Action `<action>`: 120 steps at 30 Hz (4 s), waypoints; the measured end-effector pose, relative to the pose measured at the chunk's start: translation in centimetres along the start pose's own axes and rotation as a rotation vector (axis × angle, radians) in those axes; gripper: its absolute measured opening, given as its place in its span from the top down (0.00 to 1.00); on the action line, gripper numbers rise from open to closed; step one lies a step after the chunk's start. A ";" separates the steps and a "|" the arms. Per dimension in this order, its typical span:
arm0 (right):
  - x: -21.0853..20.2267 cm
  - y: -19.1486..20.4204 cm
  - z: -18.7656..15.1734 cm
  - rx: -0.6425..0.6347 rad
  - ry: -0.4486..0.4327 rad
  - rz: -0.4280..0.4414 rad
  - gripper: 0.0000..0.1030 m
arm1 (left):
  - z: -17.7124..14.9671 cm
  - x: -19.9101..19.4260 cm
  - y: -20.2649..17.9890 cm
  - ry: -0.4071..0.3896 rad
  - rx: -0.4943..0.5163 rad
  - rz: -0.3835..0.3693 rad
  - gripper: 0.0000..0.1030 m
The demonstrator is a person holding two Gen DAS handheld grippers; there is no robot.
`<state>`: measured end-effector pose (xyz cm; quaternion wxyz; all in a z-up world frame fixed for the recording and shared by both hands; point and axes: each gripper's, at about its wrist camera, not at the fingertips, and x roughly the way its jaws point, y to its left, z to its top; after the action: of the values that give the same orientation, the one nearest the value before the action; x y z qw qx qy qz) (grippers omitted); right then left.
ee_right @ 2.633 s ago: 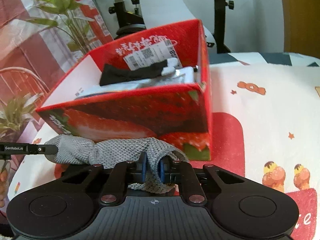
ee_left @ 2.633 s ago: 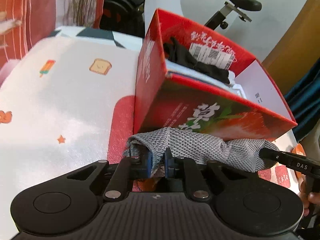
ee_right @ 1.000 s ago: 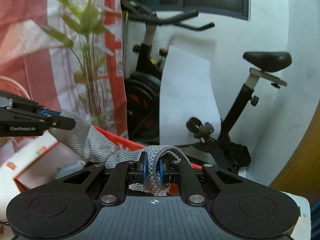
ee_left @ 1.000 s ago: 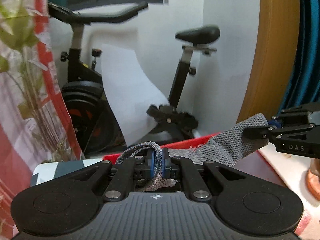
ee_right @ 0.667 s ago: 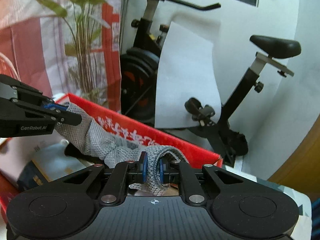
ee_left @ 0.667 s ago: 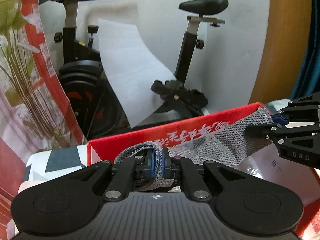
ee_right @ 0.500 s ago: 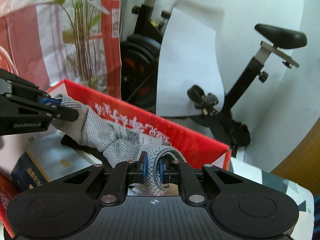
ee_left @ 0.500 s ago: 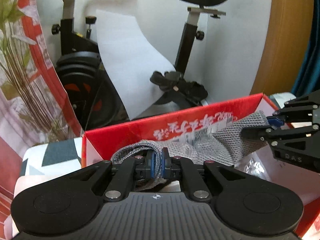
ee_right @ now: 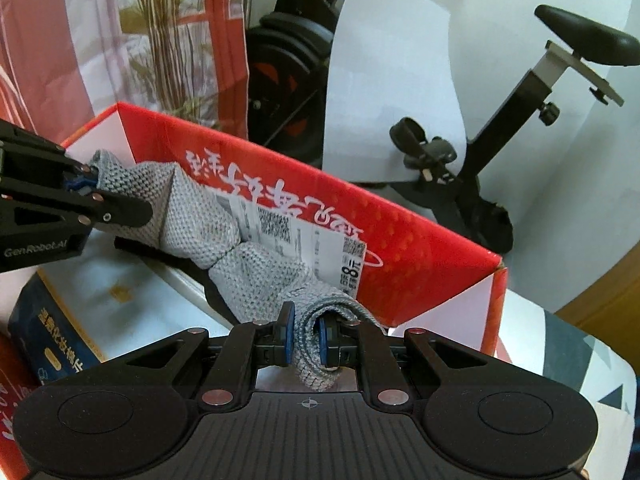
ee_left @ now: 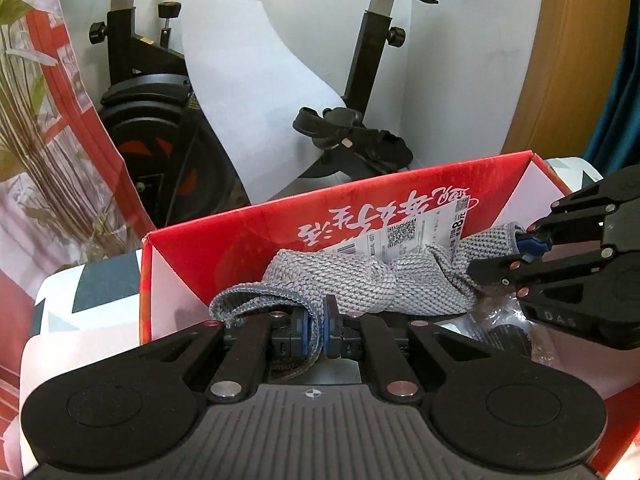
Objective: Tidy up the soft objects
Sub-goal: 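Lift the grey fabric with both tools and carry it into the red box, then open both tools to release the grey fabric in the box and withdraw, then lower the left tool and grasp the green yarn ball beside the eye mask, then lift the green yarn ball with the left tool and carry it over the box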
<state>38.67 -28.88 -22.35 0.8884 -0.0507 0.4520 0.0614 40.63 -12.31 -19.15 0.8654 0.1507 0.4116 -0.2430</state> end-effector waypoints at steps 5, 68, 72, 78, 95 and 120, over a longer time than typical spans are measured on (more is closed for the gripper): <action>0.3 0.0 0.0 0.000 0.029 -0.001 0.89 | 0.1 0.2 0.1 0.011 -0.003 -0.001 0.92; -17.6 5.9 -20.6 0.140 -0.254 0.151 0.22 | -19.5 -13.8 -6.5 -0.057 -0.193 -0.185 0.48; -16.7 7.9 -22.6 0.086 -0.190 0.171 0.23 | -21.0 -13.1 -7.5 -0.029 -0.208 -0.231 0.48; -15.8 10.0 -24.6 0.040 -0.131 0.197 0.23 | -21.9 -12.4 -8.0 -0.003 -0.242 -0.279 0.49; -14.0 11.3 -25.6 0.002 -0.042 0.269 0.45 | -22.7 -10.9 -9.1 0.041 -0.261 -0.394 0.60; -13.9 10.0 -25.5 0.089 -0.068 0.303 0.59 | -21.9 -9.9 -10.2 0.047 -0.246 -0.528 0.62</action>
<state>8.66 -23.60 -26.37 0.8851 0.0599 0.4264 0.1764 15.72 -7.82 -25.46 0.7742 -0.0624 0.4828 -0.4045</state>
